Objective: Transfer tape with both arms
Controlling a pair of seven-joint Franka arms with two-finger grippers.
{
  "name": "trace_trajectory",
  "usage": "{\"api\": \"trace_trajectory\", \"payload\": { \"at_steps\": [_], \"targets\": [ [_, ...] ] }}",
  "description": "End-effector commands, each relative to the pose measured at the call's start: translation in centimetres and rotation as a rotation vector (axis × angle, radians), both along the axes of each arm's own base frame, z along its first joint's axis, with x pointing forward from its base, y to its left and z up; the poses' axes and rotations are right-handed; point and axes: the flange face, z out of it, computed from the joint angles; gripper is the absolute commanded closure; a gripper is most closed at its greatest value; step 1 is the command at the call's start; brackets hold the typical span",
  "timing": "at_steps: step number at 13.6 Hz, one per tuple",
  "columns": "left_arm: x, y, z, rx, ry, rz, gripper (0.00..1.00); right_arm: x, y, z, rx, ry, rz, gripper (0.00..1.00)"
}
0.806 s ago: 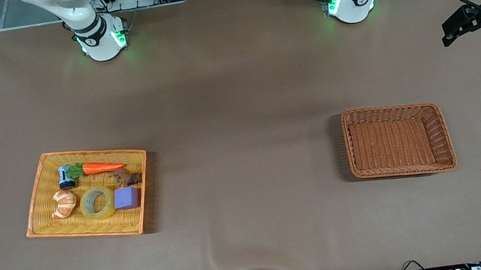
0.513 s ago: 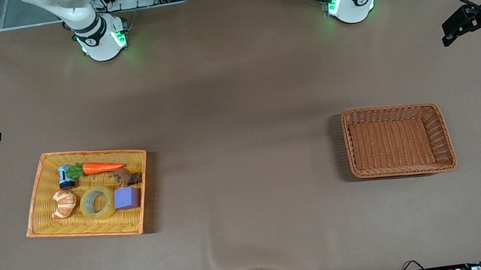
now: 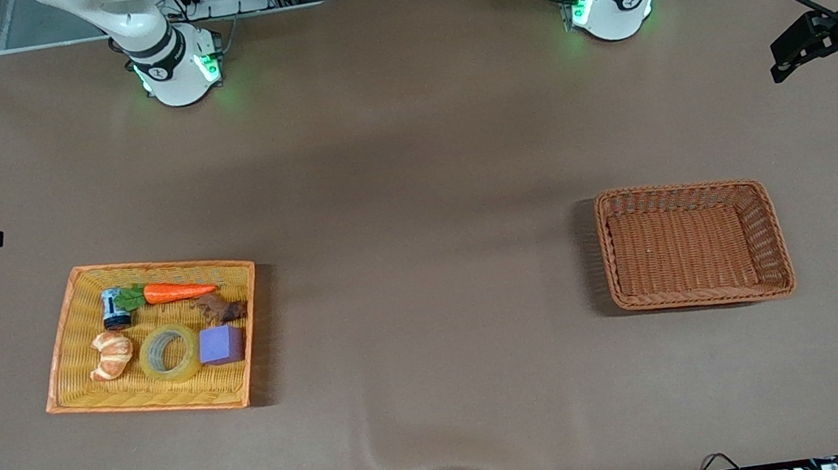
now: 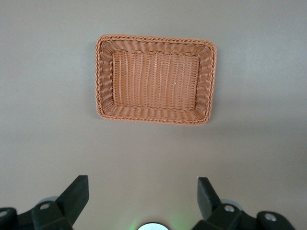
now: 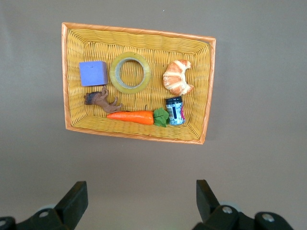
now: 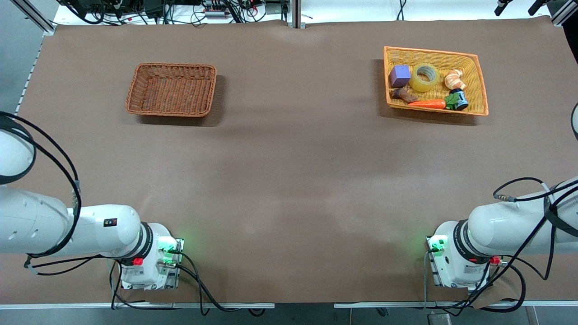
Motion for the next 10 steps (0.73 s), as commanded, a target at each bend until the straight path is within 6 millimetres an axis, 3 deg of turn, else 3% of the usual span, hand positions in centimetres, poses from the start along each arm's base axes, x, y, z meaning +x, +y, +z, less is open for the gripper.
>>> {"api": "trace_trajectory", "payload": {
  "at_steps": [1, 6, 10],
  "targets": [
    [0.1, 0.2, -0.1, -0.003, 0.018, -0.003, 0.00, -0.1, -0.1, 0.0, 0.020, -0.004, 0.008, 0.00],
    [0.1, 0.1, -0.6, -0.003, 0.028, -0.004, 0.00, -0.1, -0.1, -0.2, 0.020, -0.002, 0.008, 0.00],
    [0.3, 0.0, -1.5, -0.003, 0.047, -0.008, 0.00, -0.3, 0.4, -1.4, 0.048, 0.020, 0.013, 0.00]
  ]
}}
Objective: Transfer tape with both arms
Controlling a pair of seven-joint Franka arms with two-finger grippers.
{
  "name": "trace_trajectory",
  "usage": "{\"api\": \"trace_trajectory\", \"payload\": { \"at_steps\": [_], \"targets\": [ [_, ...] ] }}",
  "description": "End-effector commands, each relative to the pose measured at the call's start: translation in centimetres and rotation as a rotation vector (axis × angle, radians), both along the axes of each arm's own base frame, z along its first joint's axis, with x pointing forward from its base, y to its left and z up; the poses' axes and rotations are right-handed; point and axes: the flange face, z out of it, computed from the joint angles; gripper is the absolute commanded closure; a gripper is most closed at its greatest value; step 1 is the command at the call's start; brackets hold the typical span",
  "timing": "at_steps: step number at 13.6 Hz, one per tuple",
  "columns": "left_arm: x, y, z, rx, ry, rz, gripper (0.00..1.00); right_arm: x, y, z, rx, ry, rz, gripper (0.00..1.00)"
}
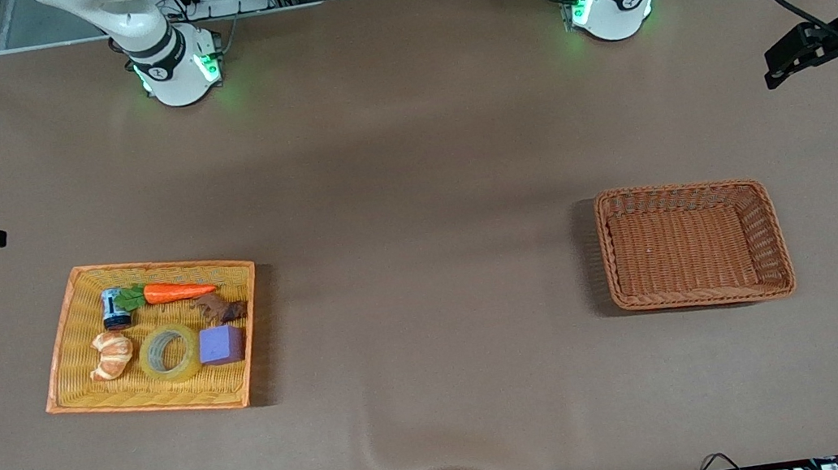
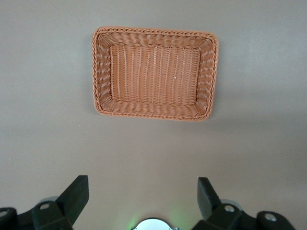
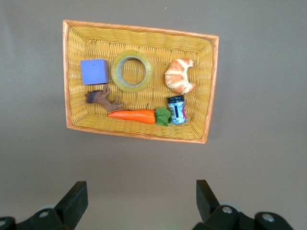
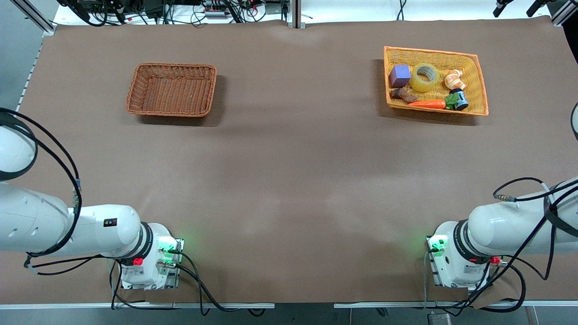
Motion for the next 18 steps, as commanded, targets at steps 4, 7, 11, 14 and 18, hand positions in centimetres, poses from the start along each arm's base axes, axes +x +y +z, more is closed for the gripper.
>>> {"api": "trace_trajectory", "payload": {
  "at_steps": [4, 7, 11, 14, 18],
  "targets": [
    [0.1, 0.0, -0.5, -0.003, 0.016, -0.007, 0.00, 0.2, 1.0, -3.3, 0.031, -0.007, 0.020, 0.00],
    [1.2, -0.1, -2.0, -0.013, 0.031, -0.007, 0.00, 1.2, 2.9, -6.8, 0.025, -0.055, 0.047, 0.00],
    [3.3, -1.1, -4.5, -0.017, 0.028, -0.024, 0.00, 4.4, 5.7, -12.5, 0.017, -0.066, 0.090, 0.00],
    [5.0, -2.2, -7.1, -0.027, 0.033, -0.031, 0.00, 6.4, 6.8, -17.1, 0.017, -0.075, 0.168, 0.00],
    [6.3, -2.7, -9.3, -0.036, 0.041, -0.038, 0.00, 8.0, 6.3, -25.2, 0.134, -0.056, 0.323, 0.00]
  ]
}}
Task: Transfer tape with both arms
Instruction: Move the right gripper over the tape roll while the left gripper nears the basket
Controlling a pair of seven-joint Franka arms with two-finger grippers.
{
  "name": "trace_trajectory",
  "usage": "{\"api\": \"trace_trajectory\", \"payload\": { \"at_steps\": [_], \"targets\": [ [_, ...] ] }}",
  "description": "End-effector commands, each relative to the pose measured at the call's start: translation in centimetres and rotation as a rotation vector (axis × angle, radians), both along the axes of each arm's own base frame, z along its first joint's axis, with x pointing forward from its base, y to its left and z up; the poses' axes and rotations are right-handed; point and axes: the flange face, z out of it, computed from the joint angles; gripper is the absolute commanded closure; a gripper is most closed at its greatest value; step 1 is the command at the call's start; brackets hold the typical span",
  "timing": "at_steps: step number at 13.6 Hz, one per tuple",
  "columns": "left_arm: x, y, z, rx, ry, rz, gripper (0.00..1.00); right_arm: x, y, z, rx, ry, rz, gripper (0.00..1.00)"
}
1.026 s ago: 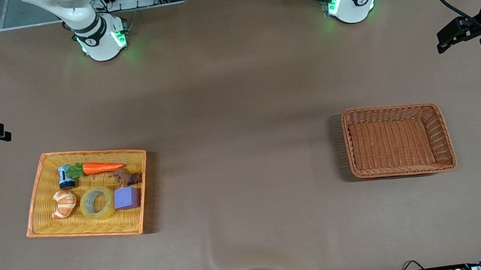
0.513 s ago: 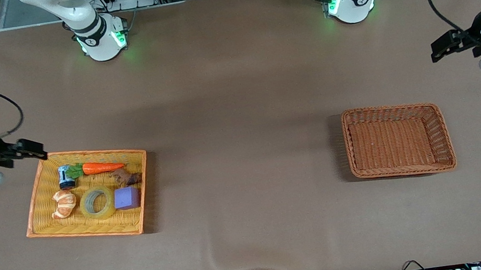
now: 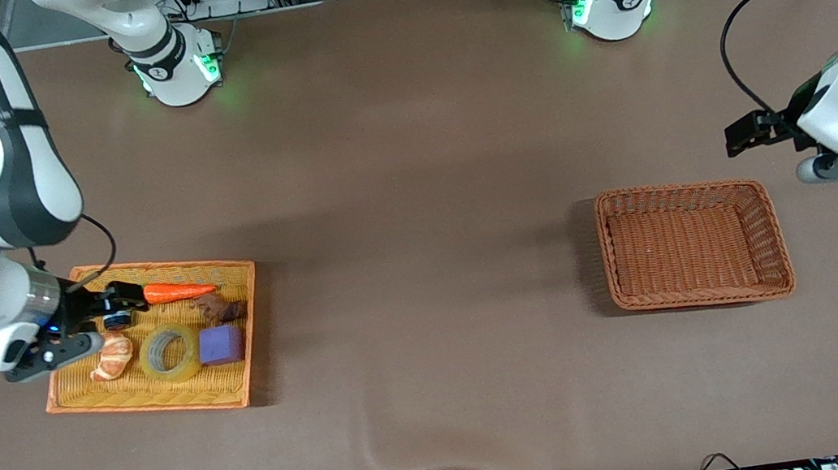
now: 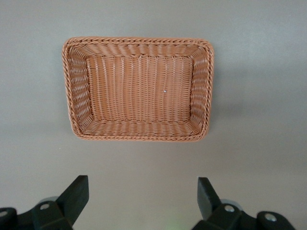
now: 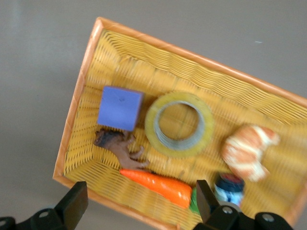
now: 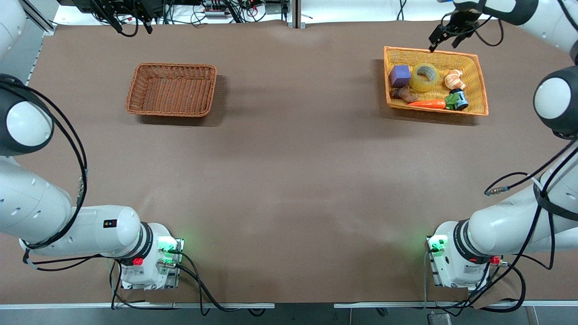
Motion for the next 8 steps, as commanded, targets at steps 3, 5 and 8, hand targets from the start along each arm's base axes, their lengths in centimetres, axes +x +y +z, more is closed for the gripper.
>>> {"api": "trace_trajectory", "payload": {
  "at_steps": [3, 5, 8],
  "targets": [
    [1.2, -1.6, -1.7, -0.014, -0.007, -0.010, 0.00, 0.8, -1.2, -7.6, 0.056, 0.042, 0.239, 0.00],
    [1.8, -2.1, -3.0, -0.017, 0.001, -0.017, 0.00, 1.1, -1.0, -10.1, 0.060, 0.026, 0.361, 0.00],
    [2.2, -2.5, -3.7, -0.020, -0.005, -0.021, 0.00, 0.9, -0.5, -13.7, 0.061, 0.018, 0.477, 0.07]
  ]
}}
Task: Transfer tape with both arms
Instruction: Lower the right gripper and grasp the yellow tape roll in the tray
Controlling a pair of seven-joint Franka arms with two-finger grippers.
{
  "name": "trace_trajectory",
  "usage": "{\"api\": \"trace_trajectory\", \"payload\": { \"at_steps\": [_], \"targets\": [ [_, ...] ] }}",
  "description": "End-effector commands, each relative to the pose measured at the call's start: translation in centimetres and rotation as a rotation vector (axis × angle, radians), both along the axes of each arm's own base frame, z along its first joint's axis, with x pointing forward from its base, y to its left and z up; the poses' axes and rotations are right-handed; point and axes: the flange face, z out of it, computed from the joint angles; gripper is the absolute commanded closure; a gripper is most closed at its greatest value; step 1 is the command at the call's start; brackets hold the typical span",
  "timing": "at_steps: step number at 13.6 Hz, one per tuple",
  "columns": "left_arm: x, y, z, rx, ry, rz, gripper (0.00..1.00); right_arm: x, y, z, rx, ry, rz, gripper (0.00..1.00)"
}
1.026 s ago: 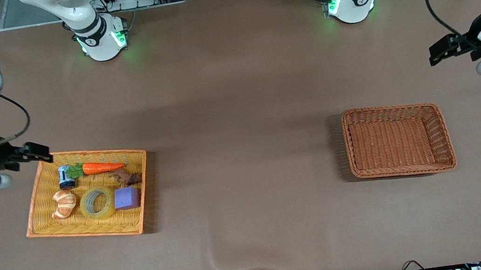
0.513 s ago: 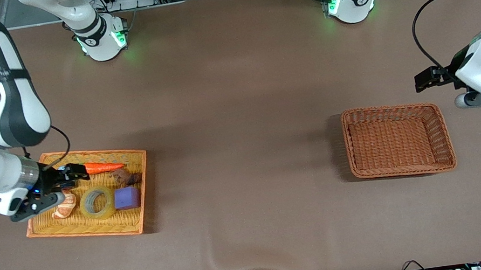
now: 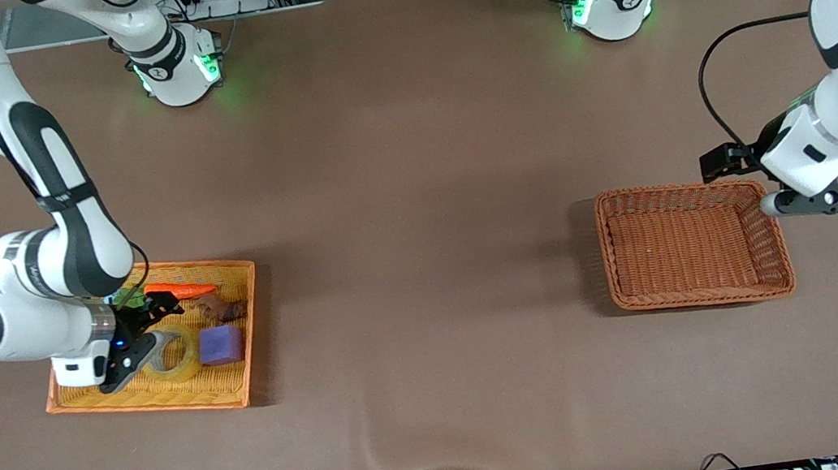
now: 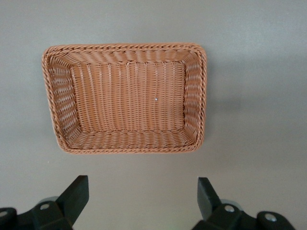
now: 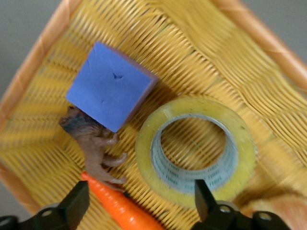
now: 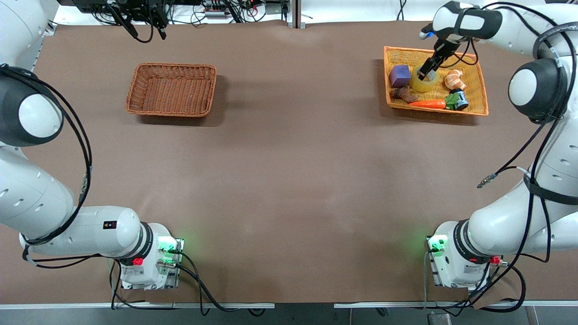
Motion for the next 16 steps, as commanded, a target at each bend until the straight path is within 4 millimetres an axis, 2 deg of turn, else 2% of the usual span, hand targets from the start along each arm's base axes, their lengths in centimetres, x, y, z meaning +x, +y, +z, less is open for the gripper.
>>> {"api": "trace_trajectory", "payload": {
  "at_steps": [1, 3, 4, 5, 6, 7, 8, 12, 16],
  "targets": [
    [0.5, -0.7, -0.2, -0.011, -0.017, 0.007, 0.00, 0.3, 0.3, -2.0, 0.021, -0.025, 0.086, 0.10],
    [0.7, -1.2, -0.6, -0.012, -0.014, 0.000, 0.00, 0.3, 0.2, -3.6, 0.019, -0.030, 0.106, 0.13],
    [0.7, -1.3, -0.5, -0.011, -0.016, -0.002, 0.00, 0.2, 0.1, -4.4, 0.018, -0.023, 0.105, 0.19],
    [0.7, -1.3, -0.5, -0.006, -0.018, -0.004, 0.00, 0.2, 0.2, -4.6, 0.019, -0.022, 0.111, 0.35],
    [0.6, -1.4, -0.5, -0.005, -0.017, -0.005, 0.00, 0.1, 0.4, -4.6, 0.021, -0.011, 0.114, 0.61],
    [0.7, -1.3, -0.5, -0.004, -0.017, -0.003, 0.00, 0.0, 1.4, -4.1, 0.021, -0.005, 0.118, 0.98],
    [0.7, -1.1, -0.6, -0.004, -0.015, 0.000, 0.00, 0.1, 1.9, -3.5, 0.025, 0.009, 0.126, 1.00],
    [0.6, -1.4, -0.5, -0.004, -0.017, -0.005, 0.00, 0.4, 1.6, -2.0, 0.026, -0.005, 0.133, 1.00],
    [0.6, -1.7, -0.7, -0.002, -0.013, 0.018, 0.00, 1.6, 2.7, 6.4, 0.013, -0.032, 0.167, 1.00]
  ]
}}
